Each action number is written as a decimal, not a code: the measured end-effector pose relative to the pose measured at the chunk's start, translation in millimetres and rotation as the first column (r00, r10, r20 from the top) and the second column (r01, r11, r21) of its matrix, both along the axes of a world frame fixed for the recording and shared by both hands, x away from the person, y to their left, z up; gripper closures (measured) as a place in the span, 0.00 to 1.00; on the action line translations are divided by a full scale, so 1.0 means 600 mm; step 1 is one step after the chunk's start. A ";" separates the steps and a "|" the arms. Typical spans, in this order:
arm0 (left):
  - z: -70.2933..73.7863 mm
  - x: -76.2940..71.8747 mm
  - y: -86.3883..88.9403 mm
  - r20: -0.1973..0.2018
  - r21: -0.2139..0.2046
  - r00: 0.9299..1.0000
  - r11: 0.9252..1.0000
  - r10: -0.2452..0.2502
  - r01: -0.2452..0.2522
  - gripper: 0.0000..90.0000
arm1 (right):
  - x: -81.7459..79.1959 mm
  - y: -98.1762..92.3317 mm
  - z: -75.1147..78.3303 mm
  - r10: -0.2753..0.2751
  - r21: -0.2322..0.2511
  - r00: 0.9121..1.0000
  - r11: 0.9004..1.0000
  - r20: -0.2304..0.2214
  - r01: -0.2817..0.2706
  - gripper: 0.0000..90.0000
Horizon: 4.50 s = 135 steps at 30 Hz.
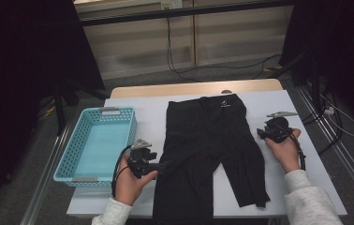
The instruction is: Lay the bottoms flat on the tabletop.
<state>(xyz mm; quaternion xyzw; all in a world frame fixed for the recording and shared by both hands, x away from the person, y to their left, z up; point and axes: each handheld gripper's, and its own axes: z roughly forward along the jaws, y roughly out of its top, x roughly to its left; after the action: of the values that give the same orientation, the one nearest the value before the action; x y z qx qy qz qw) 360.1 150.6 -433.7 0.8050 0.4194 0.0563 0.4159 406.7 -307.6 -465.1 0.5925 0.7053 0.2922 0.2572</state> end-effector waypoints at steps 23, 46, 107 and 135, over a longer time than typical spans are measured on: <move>-0.012 -0.006 -0.002 -0.014 0.028 1.000 1.000 0.000 0.000 0.25 | -0.027 0.032 0.014 0.100 0.092 0.990 0.990 0.096 -0.109 0.65; -0.015 0.000 -0.008 -0.012 0.041 1.000 0.999 -0.010 0.011 0.25 | -0.038 0.028 0.028 0.132 0.142 0.982 0.978 0.133 -0.151 0.99; -0.012 0.005 0.000 -0.013 0.026 1.000 1.000 0.010 -0.010 0.25 | 0.035 -0.003 0.019 0.043 0.097 0.998 0.994 0.039 -0.046 1.00; -0.015 0.010 -0.006 -0.014 0.032 1.000 0.999 0.005 -0.004 0.25 | -0.012 -0.005 0.026 0.081 0.143 0.994 0.985 0.076 -0.091 0.99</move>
<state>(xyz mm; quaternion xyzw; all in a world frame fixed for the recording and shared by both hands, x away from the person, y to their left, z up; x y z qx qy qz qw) 366.1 147.1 -442.6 0.8109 0.4233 0.0583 0.4000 399.3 -310.5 -449.4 0.5681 0.6974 0.3747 0.2248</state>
